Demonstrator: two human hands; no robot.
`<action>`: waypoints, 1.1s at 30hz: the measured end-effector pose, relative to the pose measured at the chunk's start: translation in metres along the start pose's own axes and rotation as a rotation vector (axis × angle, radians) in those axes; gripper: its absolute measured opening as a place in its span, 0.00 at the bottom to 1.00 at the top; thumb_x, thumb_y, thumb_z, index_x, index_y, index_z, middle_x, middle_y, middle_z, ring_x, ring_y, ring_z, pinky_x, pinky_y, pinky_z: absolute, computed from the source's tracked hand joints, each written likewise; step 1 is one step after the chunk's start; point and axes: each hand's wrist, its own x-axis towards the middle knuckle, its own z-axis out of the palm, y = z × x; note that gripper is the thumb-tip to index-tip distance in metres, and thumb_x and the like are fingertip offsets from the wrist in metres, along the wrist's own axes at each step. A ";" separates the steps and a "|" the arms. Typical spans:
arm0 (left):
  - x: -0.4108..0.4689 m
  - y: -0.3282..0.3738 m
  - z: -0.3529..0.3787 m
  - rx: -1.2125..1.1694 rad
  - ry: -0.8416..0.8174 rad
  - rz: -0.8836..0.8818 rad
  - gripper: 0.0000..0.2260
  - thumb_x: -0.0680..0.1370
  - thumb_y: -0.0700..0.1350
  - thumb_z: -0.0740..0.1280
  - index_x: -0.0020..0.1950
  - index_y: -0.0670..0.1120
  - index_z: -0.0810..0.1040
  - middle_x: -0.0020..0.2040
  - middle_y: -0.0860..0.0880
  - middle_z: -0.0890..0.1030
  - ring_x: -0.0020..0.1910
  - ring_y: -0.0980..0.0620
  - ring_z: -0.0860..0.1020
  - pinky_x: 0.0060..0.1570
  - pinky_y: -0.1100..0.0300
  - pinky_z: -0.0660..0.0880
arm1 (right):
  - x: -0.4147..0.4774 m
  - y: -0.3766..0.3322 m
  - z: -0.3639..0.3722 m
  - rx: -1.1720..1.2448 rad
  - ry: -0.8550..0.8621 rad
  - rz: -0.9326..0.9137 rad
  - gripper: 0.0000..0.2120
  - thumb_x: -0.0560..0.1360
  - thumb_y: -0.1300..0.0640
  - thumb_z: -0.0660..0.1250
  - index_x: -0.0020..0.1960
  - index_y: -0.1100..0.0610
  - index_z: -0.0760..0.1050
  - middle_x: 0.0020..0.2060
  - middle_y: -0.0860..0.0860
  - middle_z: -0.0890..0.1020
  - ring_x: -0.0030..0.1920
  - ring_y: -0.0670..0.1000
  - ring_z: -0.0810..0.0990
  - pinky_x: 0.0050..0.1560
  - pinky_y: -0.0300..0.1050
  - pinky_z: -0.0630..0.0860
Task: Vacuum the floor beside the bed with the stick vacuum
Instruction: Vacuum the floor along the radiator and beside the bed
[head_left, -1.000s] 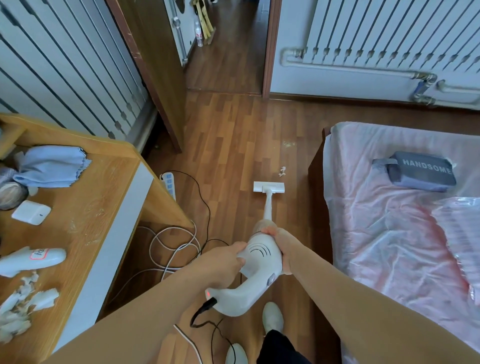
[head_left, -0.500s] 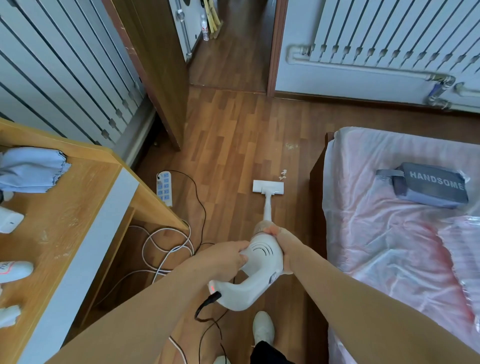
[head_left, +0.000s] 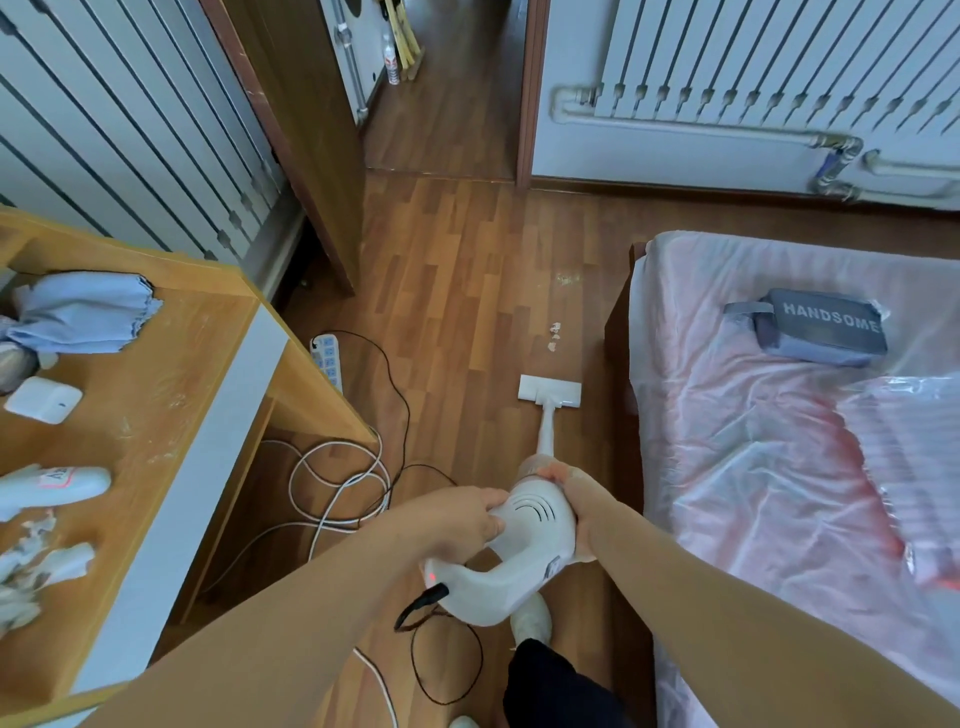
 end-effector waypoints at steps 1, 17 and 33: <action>-0.010 -0.003 0.008 0.000 -0.007 -0.005 0.23 0.84 0.49 0.53 0.79 0.51 0.55 0.75 0.48 0.66 0.68 0.46 0.70 0.60 0.59 0.66 | -0.003 0.013 0.003 0.001 -0.005 0.006 0.22 0.73 0.47 0.73 0.59 0.61 0.80 0.41 0.60 0.86 0.40 0.61 0.85 0.47 0.58 0.82; -0.111 -0.085 0.083 0.062 -0.014 -0.007 0.17 0.84 0.48 0.54 0.73 0.55 0.64 0.63 0.48 0.77 0.51 0.50 0.75 0.52 0.57 0.71 | -0.060 0.138 0.077 -0.003 -0.107 0.049 0.13 0.73 0.51 0.71 0.49 0.61 0.80 0.33 0.58 0.85 0.37 0.59 0.82 0.42 0.52 0.79; -0.042 -0.051 0.023 0.042 0.056 0.030 0.20 0.84 0.48 0.54 0.77 0.52 0.60 0.69 0.48 0.72 0.64 0.47 0.73 0.64 0.53 0.70 | -0.024 0.045 0.051 0.012 -0.001 -0.028 0.16 0.73 0.48 0.70 0.53 0.59 0.81 0.41 0.58 0.86 0.39 0.60 0.83 0.45 0.53 0.81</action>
